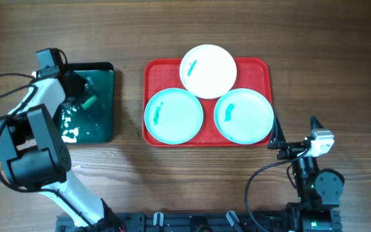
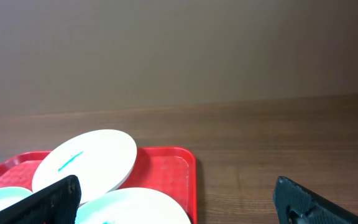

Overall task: Clean dirty plates on tray and stack at the side
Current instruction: 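Dip and rub the sponge in the soapy water with the left gripper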

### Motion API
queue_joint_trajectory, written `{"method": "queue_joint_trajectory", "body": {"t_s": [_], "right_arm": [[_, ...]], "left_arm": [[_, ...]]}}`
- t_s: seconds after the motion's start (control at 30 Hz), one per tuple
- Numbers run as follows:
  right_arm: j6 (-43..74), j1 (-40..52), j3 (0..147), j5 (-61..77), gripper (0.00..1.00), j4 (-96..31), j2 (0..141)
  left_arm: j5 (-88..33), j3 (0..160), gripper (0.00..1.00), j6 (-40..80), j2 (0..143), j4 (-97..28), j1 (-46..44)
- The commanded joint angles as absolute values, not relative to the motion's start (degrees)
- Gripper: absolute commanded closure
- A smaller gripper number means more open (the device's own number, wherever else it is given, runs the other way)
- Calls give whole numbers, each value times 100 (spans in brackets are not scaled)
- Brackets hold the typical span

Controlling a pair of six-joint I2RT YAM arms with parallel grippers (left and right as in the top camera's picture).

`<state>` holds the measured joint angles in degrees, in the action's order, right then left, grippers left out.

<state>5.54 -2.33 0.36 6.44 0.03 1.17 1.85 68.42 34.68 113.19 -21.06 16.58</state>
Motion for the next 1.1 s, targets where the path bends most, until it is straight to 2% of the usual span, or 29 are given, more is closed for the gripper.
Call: {"method": "queue_joint_trajectory", "body": {"t_s": [0.0, 0.03, 0.1, 0.13, 0.3, 0.33, 0.4, 0.47, 0.5, 0.57, 0.6, 0.63, 0.77, 0.8, 0.83, 0.87, 1.0, 1.03, 1.07], "right_arm": [[615, -259, 30, 690, 0, 38, 102], [613, -259, 30, 690, 0, 36, 102], [617, -259, 30, 690, 0, 38, 102], [615, -259, 30, 690, 0, 38, 102], [615, -259, 30, 690, 0, 38, 102], [613, -259, 30, 690, 0, 38, 102], [615, -259, 30, 690, 0, 38, 102], [617, -259, 30, 690, 0, 38, 102], [615, -259, 30, 690, 0, 38, 102], [615, -259, 30, 690, 0, 38, 102], [615, -259, 30, 690, 0, 38, 102], [615, -259, 30, 690, 0, 38, 102], [615, -259, 30, 690, 0, 38, 102], [615, -259, 30, 690, 0, 38, 102], [615, -259, 30, 690, 0, 38, 102], [615, -259, 30, 690, 0, 36, 102], [613, -259, 30, 690, 1, 38, 102], [615, -259, 30, 690, 0, 38, 102], [613, -259, 30, 690, 0, 38, 102]], "left_arm": [[161, 6696, 96, 3474, 11566, -2270, 1669], [161, 6696, 87, 3476, 11566, -2303, 1669], [158, 6696, 12, 3476, 11566, -2425, 1669], [158, 6696, 0, 3476, 11566, -2517, 1669], [-139, 6696, 0, 3479, 11566, -3079, 1669], [-274, 6696, 5, 3479, 11566, -3179, 1669], [-552, 6696, 19, 3479, 11566, -3356, 1669], [-862, 6696, 39, 3479, 11566, -3507, 1669], [-980, 6696, 51, 3479, 11566, -3551, 1669], [-1135, 6696, 84, 3479, 11566, -3588, 1669], [-1133, 6696, 92, 3479, 11566, -3588, 1669], [-1133, 6696, 96, 3479, 11566, -3588, 1669], [-1070, 6696, 96, 3479, 11566, -3511, 1669], [-1013, 6696, 79, 3479, 11566, -3472, 1669], [-923, 6696, 48, 3479, 11566, -3446, 1669], [-843, 6696, 0, 3479, 11566, -3424, 1669], [-766, 6696, 0, 3479, 11566, -3476, 1669], [-764, 6696, 5, 3479, 11566, -3566, 1667], [-766, 6696, 18, 3479, 11566, -3636, 1667]]}}
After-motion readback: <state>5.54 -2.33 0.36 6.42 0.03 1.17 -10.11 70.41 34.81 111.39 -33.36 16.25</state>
